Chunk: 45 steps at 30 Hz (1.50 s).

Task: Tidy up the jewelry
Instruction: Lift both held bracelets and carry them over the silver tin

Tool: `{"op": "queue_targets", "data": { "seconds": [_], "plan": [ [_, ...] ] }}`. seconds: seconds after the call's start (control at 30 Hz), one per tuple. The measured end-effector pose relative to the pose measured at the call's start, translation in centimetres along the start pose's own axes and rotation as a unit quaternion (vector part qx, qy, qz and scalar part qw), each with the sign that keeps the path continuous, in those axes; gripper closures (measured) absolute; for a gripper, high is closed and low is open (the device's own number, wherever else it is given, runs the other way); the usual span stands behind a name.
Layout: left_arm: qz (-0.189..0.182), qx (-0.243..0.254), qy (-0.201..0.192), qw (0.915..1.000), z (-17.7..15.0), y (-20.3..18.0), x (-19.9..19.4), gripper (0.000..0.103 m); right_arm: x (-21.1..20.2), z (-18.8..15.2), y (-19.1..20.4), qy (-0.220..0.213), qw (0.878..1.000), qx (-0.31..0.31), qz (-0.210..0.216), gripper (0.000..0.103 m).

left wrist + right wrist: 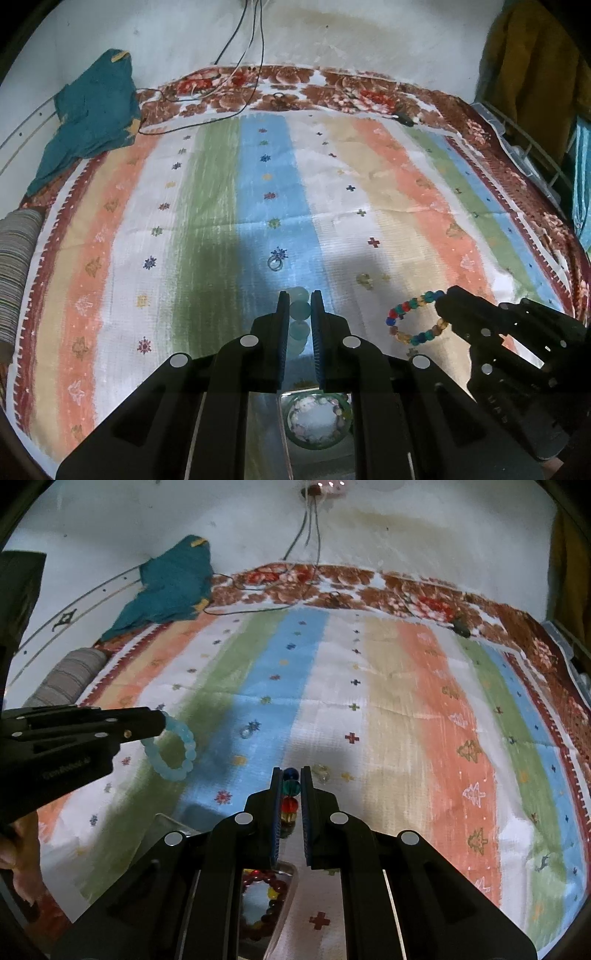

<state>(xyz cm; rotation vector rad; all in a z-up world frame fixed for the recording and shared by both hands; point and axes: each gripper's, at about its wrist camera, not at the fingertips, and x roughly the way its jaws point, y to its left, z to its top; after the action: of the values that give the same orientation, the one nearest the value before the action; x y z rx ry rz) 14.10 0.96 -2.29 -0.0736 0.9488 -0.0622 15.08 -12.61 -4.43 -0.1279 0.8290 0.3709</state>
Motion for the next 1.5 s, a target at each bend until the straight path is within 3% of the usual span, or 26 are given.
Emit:
{"op": "queue_targets", "data": {
  "seconds": [0.5,1.5],
  "plan": [
    [-0.018,0.029,-0.036,0.9988,-1.6,-1.6,-4.1,0.092,-3.8,-0.7,1.1,-0.040,0.999,-0.003,0.020,0.093],
    [-0.067,0.048,-0.063,0.9946,-5.7,-2.4,-9.2,0.092,-7.2,-4.4,2.5,-0.041,0.998,-0.009,0.050,0.093]
  ]
}}
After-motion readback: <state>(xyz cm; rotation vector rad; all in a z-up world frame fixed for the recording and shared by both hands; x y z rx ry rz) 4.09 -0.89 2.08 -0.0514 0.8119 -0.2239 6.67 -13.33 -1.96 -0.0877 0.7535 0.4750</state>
